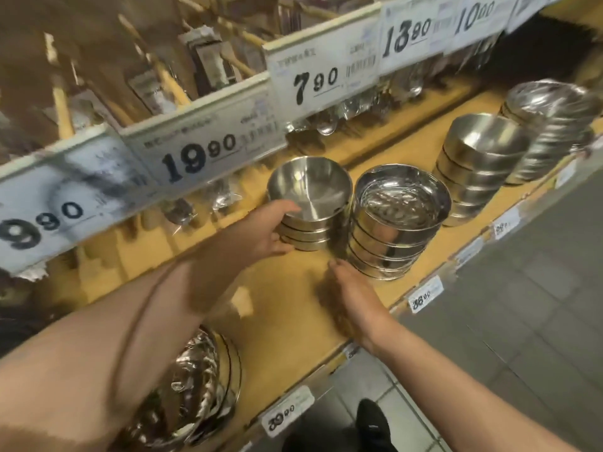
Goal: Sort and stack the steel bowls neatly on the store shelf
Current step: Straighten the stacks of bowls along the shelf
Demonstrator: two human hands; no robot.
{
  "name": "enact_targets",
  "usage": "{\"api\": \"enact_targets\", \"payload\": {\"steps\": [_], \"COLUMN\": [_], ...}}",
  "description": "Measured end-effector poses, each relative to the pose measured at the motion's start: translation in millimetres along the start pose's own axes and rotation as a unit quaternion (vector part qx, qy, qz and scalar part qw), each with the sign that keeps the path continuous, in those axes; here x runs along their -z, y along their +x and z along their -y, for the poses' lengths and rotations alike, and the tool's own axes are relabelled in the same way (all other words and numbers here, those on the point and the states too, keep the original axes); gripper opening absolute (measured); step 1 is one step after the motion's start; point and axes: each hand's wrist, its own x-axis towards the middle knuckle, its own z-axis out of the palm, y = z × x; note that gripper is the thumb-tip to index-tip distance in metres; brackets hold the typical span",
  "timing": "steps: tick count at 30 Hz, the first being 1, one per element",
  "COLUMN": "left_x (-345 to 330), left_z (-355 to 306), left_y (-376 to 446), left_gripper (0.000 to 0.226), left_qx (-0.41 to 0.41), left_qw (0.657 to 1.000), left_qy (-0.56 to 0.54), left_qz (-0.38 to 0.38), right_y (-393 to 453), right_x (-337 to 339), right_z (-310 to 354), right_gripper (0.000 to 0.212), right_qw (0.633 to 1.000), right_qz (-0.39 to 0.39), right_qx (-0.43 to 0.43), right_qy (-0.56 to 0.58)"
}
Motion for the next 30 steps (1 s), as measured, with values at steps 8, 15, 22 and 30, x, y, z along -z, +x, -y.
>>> {"api": "enact_targets", "payload": {"steps": [8,15,22,30], "left_x": [-6,7,60,95], "left_z": [0,-1,22,32], "left_y": [2,-6,-23,-30], "left_gripper": [0.039,0.038,0.019,0.040], "left_qx": [-0.022,-0.029,-0.060,0.030], "left_qw": [0.999,0.999,0.994,0.996], "left_qy": [-0.031,-0.029,0.058,0.077], "left_qz": [0.016,0.014,0.067,0.034], "right_y": [-3,-5,2,9], "right_x": [1,-6,-12,-19], "right_z": [0,8,15,12], "right_gripper": [0.018,0.029,0.025,0.076], "right_qw": [0.999,0.997,0.994,0.998], "right_qz": [-0.033,0.001,-0.016,0.045], "right_qx": [-0.011,-0.034,-0.052,0.034], "right_qy": [0.013,0.067,0.093,-0.013]}}
